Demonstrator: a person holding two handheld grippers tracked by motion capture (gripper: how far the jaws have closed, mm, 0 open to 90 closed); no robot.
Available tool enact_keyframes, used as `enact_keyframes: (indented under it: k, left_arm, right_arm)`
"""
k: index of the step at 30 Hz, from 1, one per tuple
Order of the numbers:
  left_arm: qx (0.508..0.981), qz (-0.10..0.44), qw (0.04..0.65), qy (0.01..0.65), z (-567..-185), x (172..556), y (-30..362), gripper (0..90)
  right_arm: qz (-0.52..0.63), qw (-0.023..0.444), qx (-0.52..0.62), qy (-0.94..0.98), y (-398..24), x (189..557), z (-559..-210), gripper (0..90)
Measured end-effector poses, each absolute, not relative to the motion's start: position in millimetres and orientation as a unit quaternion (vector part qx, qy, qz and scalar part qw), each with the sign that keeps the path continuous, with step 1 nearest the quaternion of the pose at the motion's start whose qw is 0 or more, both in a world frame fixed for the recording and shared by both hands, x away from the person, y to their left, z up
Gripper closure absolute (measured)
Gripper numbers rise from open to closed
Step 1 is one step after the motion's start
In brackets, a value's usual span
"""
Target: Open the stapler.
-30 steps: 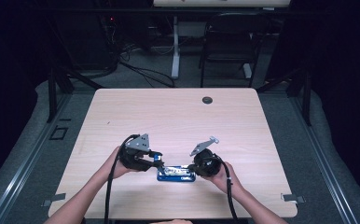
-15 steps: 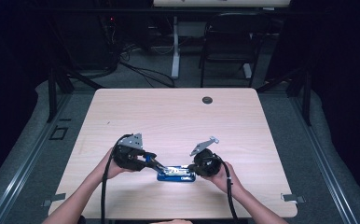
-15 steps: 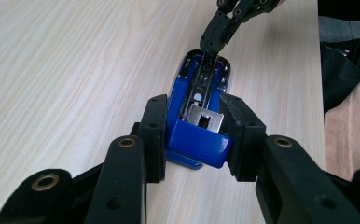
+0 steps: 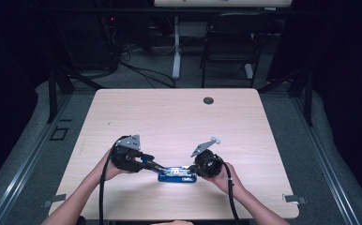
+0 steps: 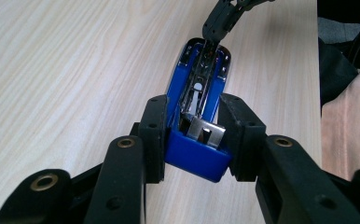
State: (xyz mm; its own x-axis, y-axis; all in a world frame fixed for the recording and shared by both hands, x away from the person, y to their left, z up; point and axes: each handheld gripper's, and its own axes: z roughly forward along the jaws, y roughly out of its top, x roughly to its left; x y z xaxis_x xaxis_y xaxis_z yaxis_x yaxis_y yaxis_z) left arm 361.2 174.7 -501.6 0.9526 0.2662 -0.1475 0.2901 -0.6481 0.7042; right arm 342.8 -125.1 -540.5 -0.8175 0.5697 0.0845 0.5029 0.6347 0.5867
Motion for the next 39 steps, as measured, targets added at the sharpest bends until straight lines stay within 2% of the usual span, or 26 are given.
enact_keyframes:
  k: [19, 21, 22, 23, 24, 27, 31, 39]
  left_arm:
    - [0.912, -0.021, 0.38, 0.151, -506.1, 363.8, 180.8, 64.4]
    - [0.931, 0.003, 0.338, 0.136, -508.3, 363.4, 179.5, 66.6]
    - [0.952, 0.039, 0.279, 0.123, -514.3, 361.0, 176.7, 70.8]
    - [0.952, 0.039, 0.279, 0.123, -514.3, 361.0, 176.7, 78.1]
    - [0.952, 0.02, 0.279, 0.126, -531.5, 361.0, 181.8, 79.4]
    - [0.944, 0.005, 0.301, 0.138, -524.7, 363.9, 188.0, 79.8]
    - [0.95, 0.022, 0.284, 0.126, -526.7, 360.9, 183.4, 79.1]
    - [0.95, 0.023, 0.287, 0.118, -527.5, 360.6, 183.7, 79.1]
  right_arm:
    - [0.3, 0.056, 0.294, 0.906, -124.6, 342.3, -539.3, 90.0]
    - [0.3, 0.058, 0.294, 0.906, -124.3, 341.9, -539.1, 90.0]
    - [0.299, 0.058, 0.294, 0.906, -124.3, 342.0, -539.2, 90.0]
    - [0.3, 0.059, 0.296, 0.905, -124.8, 342.8, -539.4, 90.0]
    - [0.303, 0.057, 0.298, 0.903, -125.2, 343.2, -539.9, 90.0]
    - [0.301, 0.056, 0.295, 0.905, -125.4, 343.9, -539.8, 90.0]
    - [0.299, 0.057, 0.296, 0.905, -124.3, 343.6, -539.8, 90.0]
    - [0.299, 0.06, 0.294, 0.906, -124.1, 343.4, -539.8, 90.0]
